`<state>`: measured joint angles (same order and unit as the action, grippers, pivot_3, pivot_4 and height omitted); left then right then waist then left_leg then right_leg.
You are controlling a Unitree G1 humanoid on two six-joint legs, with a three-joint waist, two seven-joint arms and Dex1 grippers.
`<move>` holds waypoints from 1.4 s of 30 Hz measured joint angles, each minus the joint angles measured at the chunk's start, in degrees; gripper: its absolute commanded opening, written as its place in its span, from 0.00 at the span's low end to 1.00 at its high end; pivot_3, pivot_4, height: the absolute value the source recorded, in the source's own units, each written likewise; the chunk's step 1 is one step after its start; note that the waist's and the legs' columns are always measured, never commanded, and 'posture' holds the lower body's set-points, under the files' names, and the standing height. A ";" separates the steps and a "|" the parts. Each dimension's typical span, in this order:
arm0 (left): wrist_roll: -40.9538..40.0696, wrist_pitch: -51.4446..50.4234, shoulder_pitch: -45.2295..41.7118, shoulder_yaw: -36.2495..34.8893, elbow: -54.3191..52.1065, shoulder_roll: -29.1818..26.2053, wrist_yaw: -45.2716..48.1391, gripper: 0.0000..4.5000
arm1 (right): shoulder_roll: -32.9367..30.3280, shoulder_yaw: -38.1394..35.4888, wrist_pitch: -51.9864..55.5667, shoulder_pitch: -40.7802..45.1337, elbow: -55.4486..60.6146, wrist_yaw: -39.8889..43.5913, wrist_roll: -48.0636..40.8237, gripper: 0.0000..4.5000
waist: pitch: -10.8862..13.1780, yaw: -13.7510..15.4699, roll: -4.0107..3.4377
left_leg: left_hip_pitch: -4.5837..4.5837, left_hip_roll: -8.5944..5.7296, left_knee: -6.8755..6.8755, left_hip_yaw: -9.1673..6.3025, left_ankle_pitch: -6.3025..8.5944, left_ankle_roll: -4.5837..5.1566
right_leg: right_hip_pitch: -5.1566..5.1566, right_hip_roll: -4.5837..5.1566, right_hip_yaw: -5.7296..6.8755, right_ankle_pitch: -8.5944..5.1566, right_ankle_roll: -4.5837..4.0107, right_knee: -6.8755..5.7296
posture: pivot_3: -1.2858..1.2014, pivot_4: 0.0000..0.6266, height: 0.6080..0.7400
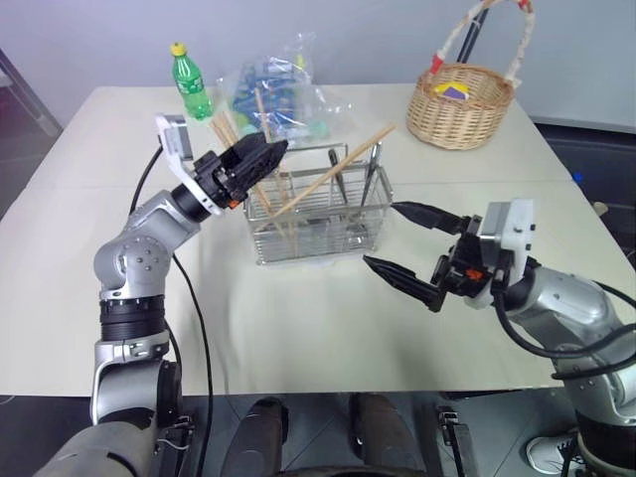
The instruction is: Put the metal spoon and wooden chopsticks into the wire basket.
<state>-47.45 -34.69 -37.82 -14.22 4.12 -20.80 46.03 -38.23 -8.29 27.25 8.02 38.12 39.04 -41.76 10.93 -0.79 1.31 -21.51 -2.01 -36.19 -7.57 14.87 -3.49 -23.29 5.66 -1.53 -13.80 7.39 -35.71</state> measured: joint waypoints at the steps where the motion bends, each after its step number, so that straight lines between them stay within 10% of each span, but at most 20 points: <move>1: 0.06 0.01 0.00 0.00 0.00 -0.10 -0.03 0.99 | 0.00 0.00 0.00 0.00 0.00 -0.01 0.00 1.00 | 0.00 -0.01 0.00 | 0.00 0.00 0.00 0.00 0.00 0.00 | 0.00 0.00 0.00 0.00 0.00 0.00 | 0.52 0.24 1.00; 27: -5.42 -3.23 -9.63 -9.98 -2.69 -16.50 -10.56 0.99 | 1.52 -0.11 -3.44 1.51 -6.21 0.23 4.60 1.00 | 0.03 -0.20 -0.02 | 0.01 0.01 0.08 0.01 0.00 0.00 | 0.00 -0.02 0.00 0.00 0.00 0.10 | 0.52 0.24 1.00; 42: 14.02 8.79 18.08 -14.10 -1.87 -13.95 -24.26 0.99 | 7.12 -1.18 -15.65 1.00 -21.71 -7.30 20.39 1.00 | -0.01 0.03 -0.09 | 0.02 0.01 0.20 0.03 0.00 -0.01 | 0.03 0.01 -0.03 0.01 0.00 0.28 | 0.52 0.24 1.00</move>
<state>-33.43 -25.90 -19.75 -28.32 2.25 -34.75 21.77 -31.11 -9.47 11.60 9.01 16.41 31.74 -21.37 10.92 -0.76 1.22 -21.49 -2.00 -35.99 -7.54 14.87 -3.50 -23.26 5.68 -1.55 -13.79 7.38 -35.43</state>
